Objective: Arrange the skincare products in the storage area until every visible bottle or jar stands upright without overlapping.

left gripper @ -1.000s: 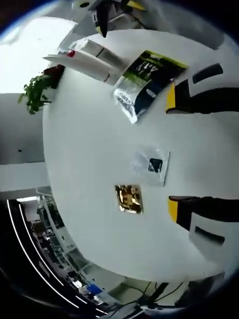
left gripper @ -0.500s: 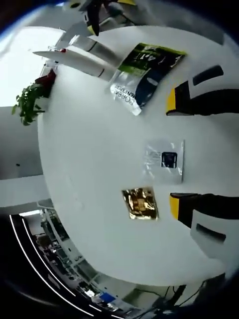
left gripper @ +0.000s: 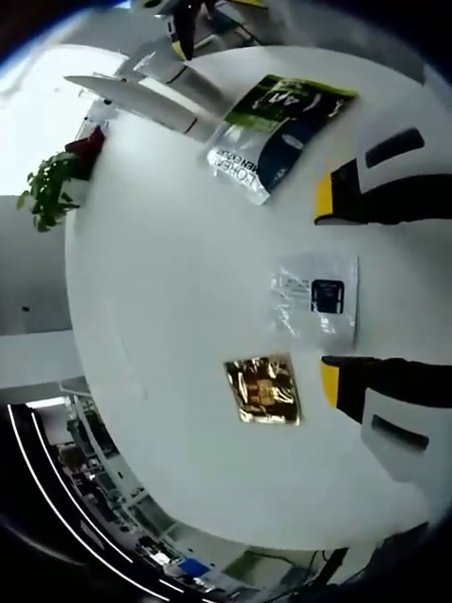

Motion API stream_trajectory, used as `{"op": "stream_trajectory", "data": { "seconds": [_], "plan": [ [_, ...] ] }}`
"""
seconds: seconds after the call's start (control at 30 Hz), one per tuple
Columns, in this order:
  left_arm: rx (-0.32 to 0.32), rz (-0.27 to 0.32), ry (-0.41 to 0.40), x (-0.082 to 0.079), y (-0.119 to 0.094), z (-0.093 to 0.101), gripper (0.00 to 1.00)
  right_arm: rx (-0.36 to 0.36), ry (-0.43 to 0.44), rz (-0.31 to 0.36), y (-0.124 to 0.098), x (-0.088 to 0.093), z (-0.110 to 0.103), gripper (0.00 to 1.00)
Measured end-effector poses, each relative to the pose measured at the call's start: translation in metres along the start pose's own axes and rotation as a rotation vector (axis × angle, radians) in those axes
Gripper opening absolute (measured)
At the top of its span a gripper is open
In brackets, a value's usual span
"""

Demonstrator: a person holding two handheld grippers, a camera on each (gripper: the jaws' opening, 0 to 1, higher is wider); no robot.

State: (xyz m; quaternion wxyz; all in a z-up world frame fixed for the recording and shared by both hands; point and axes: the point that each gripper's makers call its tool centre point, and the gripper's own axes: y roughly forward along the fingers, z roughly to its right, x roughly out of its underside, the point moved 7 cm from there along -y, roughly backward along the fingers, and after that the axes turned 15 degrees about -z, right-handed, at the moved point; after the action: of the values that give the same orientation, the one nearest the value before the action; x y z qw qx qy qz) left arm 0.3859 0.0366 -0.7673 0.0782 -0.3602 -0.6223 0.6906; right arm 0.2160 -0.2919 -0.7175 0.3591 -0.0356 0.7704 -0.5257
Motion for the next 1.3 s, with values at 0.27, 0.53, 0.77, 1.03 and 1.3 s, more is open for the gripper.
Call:
{"op": "stream_trajectory", "data": {
  "seconds": [0.27, 0.53, 0.77, 1.03, 1.3],
  "plan": [
    [0.010, 0.003, 0.019, -0.001, 0.003, -0.002, 0.49, 0.001, -0.005, -0.011, 0.001, 0.001, 0.000, 0.97],
    [0.019, 0.008, 0.019, -0.001, 0.005, -0.006, 0.38, 0.006, -0.004, -0.014, 0.001, 0.001, 0.000, 0.97],
    [0.019, 0.012, 0.069, 0.000, 0.000, -0.002, 0.37, 0.014, -0.021, -0.021, 0.000, 0.000, 0.000, 0.98],
    [0.017, 0.038, 0.095, -0.001, -0.010, -0.002, 0.37, 0.018, -0.034, -0.026, 0.001, 0.000, 0.000, 0.98],
    [0.003, 0.073, 0.185, -0.001, -0.029, 0.011, 0.37, 0.035, -0.059, -0.018, 0.000, -0.002, -0.001, 0.98]
  ]
}}
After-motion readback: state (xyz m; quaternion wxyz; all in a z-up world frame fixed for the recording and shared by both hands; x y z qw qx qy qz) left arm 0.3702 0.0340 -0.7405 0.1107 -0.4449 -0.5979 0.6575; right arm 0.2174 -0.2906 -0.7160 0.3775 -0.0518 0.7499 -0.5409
